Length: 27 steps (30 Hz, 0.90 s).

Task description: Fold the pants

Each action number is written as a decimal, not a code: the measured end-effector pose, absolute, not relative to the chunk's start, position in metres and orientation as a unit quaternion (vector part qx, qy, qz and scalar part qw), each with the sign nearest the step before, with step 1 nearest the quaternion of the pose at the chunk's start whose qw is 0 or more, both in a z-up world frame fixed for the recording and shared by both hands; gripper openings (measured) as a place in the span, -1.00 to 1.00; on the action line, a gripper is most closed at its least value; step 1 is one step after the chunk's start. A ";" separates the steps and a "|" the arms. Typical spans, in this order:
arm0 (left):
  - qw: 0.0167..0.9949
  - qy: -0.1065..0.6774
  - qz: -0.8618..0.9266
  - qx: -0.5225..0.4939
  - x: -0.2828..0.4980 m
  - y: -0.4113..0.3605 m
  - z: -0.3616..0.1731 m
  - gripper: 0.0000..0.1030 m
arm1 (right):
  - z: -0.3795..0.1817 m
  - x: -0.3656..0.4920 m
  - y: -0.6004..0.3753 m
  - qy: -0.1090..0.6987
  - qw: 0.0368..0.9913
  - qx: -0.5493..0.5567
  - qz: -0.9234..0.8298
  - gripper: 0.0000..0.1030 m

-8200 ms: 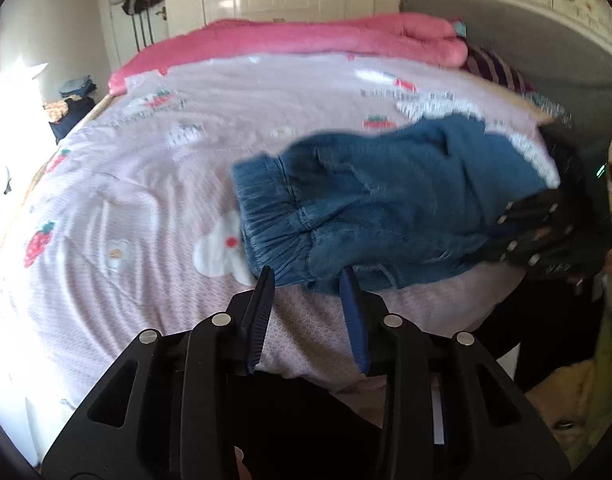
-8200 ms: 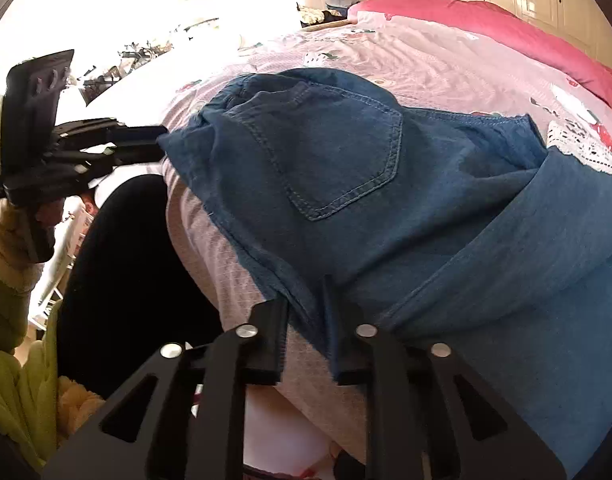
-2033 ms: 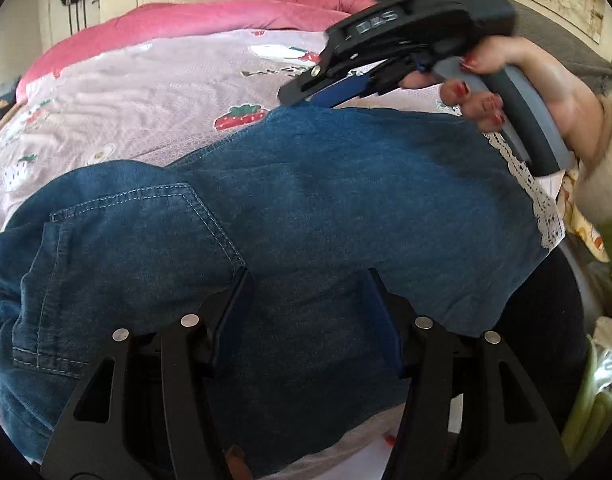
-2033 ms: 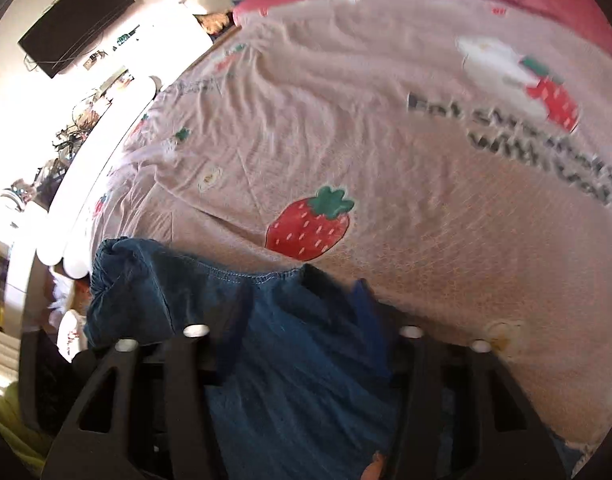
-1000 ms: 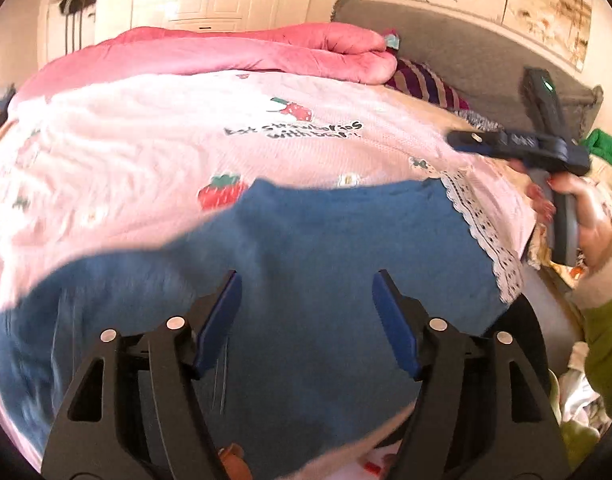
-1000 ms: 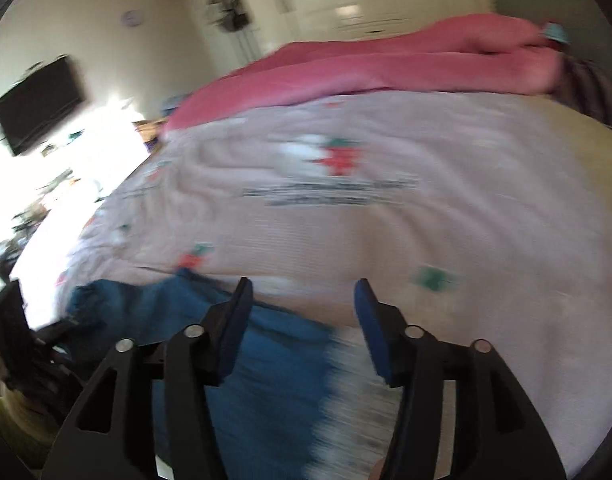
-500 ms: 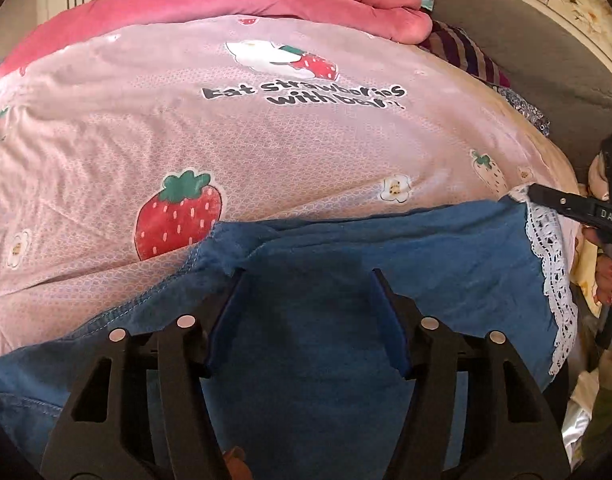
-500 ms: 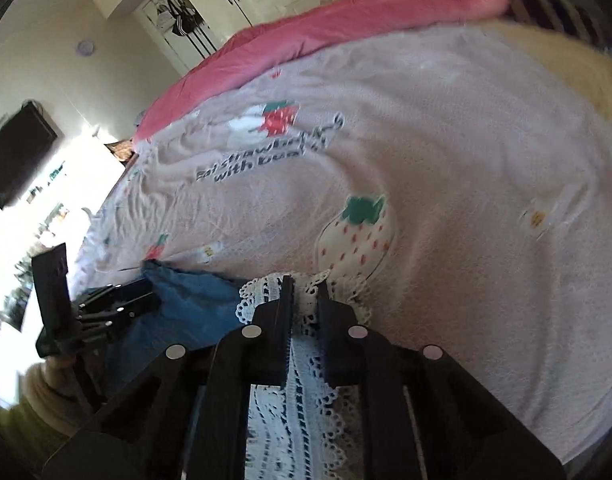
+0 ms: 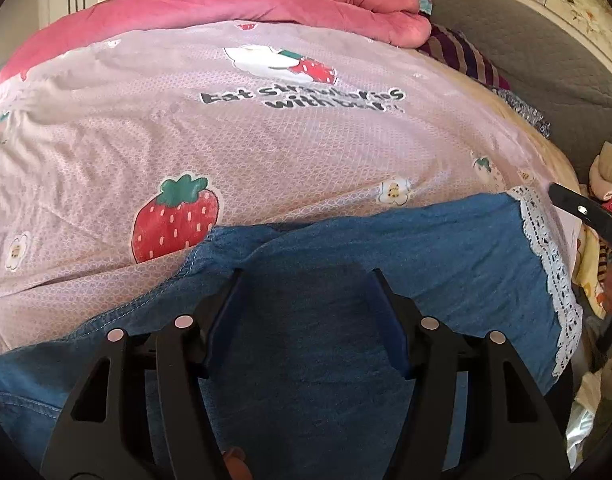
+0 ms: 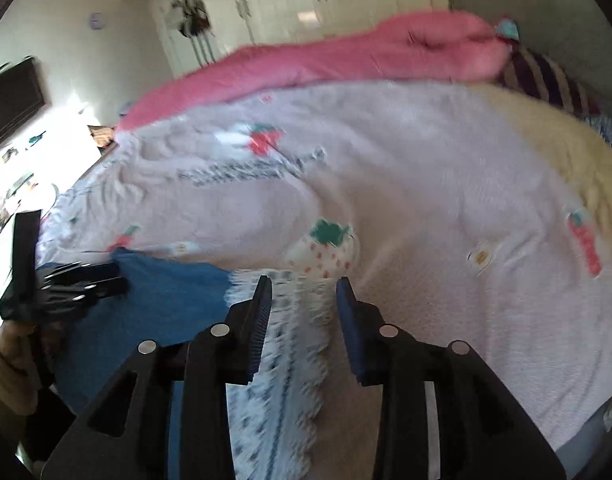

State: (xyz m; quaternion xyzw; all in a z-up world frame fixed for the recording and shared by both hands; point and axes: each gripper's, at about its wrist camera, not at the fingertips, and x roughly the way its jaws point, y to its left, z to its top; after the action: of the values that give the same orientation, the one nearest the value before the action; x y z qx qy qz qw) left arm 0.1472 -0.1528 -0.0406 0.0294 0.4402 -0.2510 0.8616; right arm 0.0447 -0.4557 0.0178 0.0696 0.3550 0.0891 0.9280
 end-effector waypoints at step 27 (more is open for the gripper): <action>0.899 0.396 -0.182 0.043 0.063 -0.110 -0.028 0.61 | -0.013 0.003 -0.401 0.413 0.898 0.052 0.139 0.07</action>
State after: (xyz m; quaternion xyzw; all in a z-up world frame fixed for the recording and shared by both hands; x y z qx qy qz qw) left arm 0.0632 -0.1101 -0.0278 0.0433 0.3962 -0.1822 0.8989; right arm 0.0030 -0.4010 -0.0127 0.0515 0.4132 0.1389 0.8985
